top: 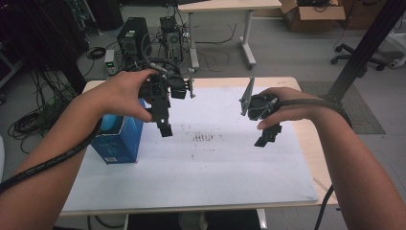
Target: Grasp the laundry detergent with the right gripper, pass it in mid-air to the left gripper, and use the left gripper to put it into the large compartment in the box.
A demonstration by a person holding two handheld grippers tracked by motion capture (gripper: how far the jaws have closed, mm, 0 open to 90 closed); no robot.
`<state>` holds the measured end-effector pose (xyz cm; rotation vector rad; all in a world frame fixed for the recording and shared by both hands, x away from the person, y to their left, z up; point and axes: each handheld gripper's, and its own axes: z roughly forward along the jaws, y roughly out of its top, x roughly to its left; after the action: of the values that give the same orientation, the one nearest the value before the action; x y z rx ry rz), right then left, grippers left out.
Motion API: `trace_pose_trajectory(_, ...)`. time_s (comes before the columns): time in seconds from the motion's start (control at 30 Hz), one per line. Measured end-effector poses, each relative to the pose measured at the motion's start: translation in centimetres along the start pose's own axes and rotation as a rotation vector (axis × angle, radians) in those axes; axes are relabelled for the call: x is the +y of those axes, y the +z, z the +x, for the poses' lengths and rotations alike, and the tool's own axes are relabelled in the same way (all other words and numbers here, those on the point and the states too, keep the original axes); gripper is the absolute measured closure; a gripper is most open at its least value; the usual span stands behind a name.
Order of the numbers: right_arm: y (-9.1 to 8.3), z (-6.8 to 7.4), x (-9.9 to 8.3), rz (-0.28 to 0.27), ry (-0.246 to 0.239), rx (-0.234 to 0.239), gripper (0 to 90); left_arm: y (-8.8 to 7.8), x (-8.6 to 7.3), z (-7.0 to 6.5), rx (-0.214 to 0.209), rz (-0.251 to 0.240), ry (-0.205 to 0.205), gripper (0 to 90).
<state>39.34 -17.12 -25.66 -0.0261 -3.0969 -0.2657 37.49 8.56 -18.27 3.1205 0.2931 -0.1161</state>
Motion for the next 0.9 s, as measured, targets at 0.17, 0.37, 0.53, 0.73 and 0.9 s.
trace_pose_trajectory(0.17,-0.1,-0.7,0.5,0.029,-0.010,0.014,3.9,0.5,-0.1,0.2,0.005,0.007,-0.012,0.2)
trace_pose_trajectory(0.37,-0.4,-0.9,0.8,0.047,-0.011,0.019,3.7,0.9,-0.2,0.2,-0.001,-0.001,-0.011,0.2)
trace_pose_trajectory(0.53,-0.5,-0.5,0.9,0.049,-0.009,0.013,3.8,0.8,-0.4,0.0,0.010,-0.010,-0.010,0.2)
trace_pose_trajectory(0.73,-0.9,0.0,0.9,0.048,-0.003,0.003,3.7,0.1,-0.7,-0.7,0.020,-0.018,-0.007,0.2)
trace_pose_trajectory(0.9,-1.1,0.2,0.8,0.053,-0.003,-0.001,3.9,-0.1,-0.8,-0.9,0.026,-0.027,-0.006,0.2)
